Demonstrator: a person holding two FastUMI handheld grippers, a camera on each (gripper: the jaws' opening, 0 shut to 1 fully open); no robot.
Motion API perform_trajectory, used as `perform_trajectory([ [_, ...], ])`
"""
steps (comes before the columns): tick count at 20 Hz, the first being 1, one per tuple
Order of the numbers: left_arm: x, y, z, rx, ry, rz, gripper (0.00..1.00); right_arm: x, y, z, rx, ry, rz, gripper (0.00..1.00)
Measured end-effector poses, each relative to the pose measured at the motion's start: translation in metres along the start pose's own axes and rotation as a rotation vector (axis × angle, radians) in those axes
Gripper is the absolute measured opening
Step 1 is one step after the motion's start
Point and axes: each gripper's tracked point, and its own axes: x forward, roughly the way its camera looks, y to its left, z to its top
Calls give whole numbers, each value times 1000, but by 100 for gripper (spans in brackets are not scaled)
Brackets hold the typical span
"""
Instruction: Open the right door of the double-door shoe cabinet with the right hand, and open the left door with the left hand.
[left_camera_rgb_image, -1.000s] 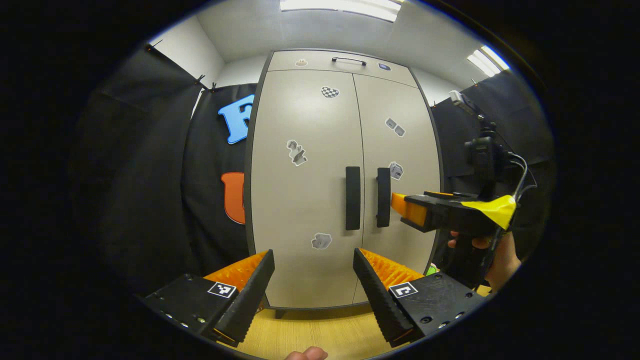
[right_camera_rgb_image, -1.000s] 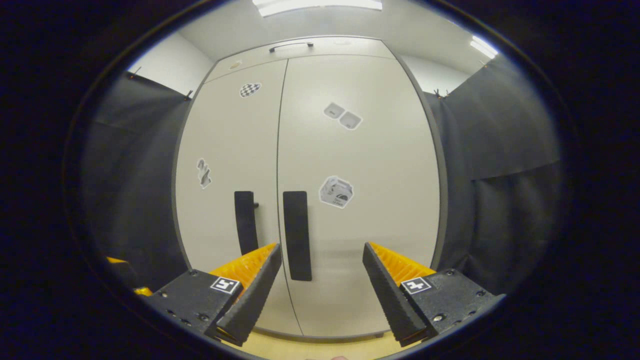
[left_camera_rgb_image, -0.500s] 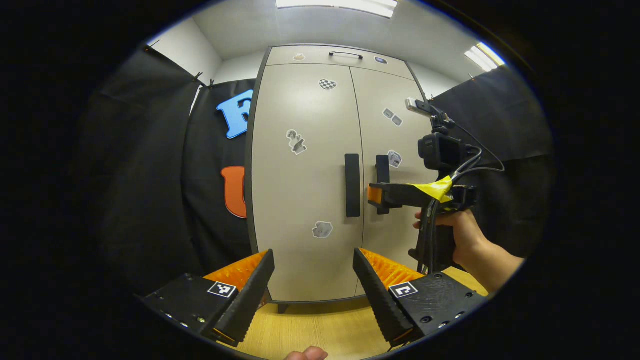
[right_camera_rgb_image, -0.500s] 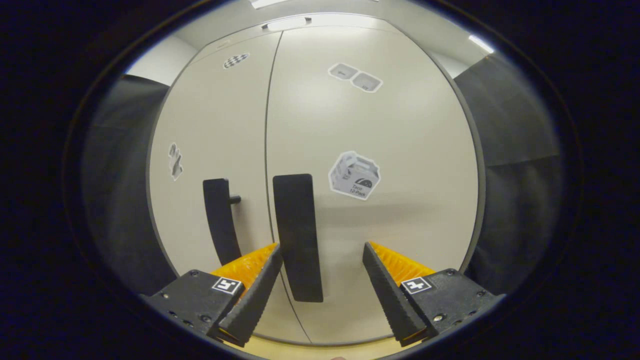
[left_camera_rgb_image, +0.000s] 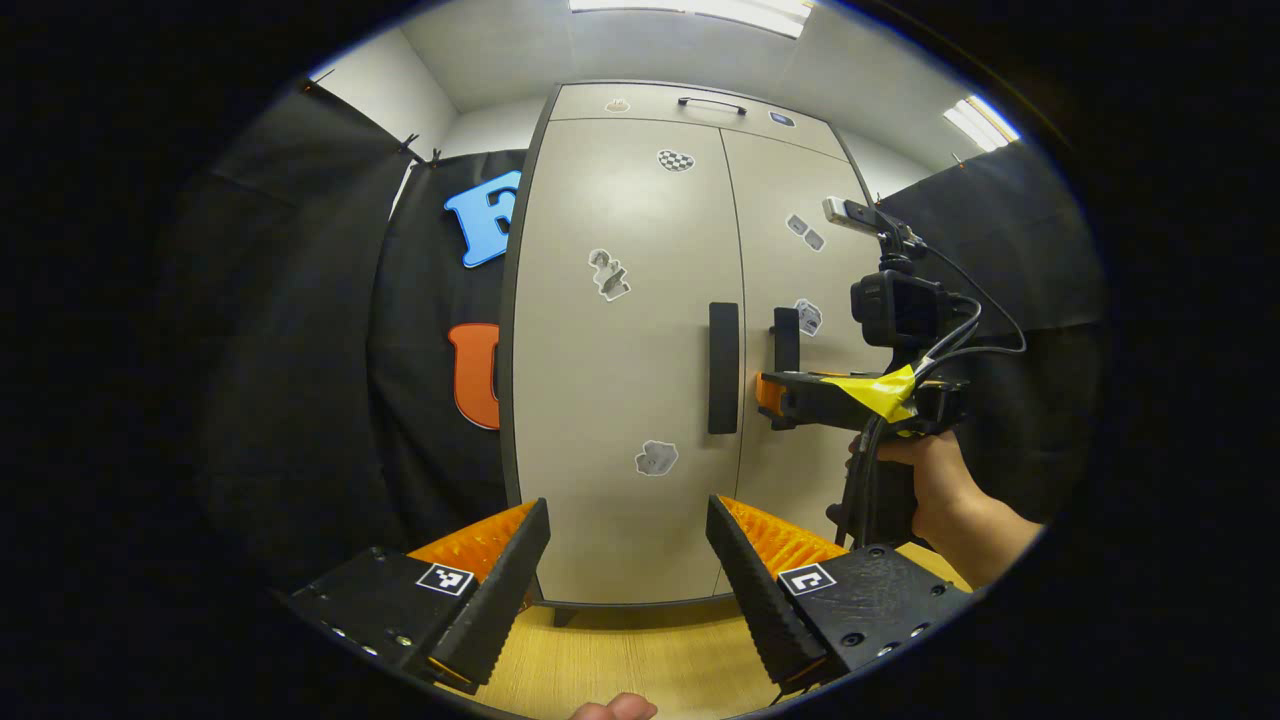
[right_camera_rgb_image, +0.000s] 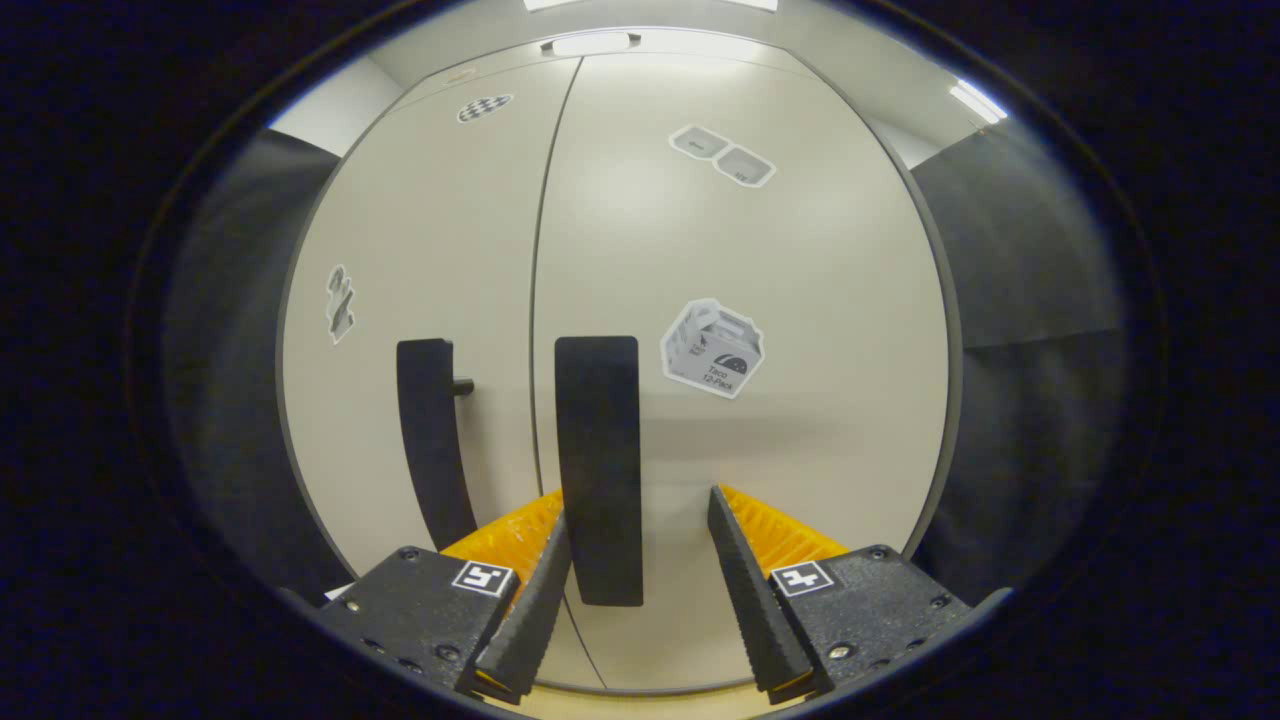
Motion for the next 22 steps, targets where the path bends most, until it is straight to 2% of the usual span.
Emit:
perform_trajectory([
  [2,1,0,0,-4,0,-4,95,-1,3,-2,9,1,6,74],
  [3,2,0,-1,-3,0,-1,95,0,4,-1,5,-2,8,68],
  [4,2,1,0,-3,-5,0,95,-2,13,-2,10,7,40,66],
  [5,1,0,0,-3,-9,-2,95,-3,16,-3,13,7,38,50],
  [6,1,-1,0,-4,-8,-6,95,-2,16,-5,-1,2,26,38],
  [8,-2,0,-1,-6,-9,-6,95,-1,16,-3,-6,-8,27,31],
  [11,-2,6,-2,-20,-9,4,95,-1,15,-3,20,-8,43,11],
  [17,-4,9,-4,-27,-1,17,95,-3,15,-4,9,0,56,8],
  [22,-7,5,-2,-22,-2,21,95,-16,15,-6,4,5,107,8],
])
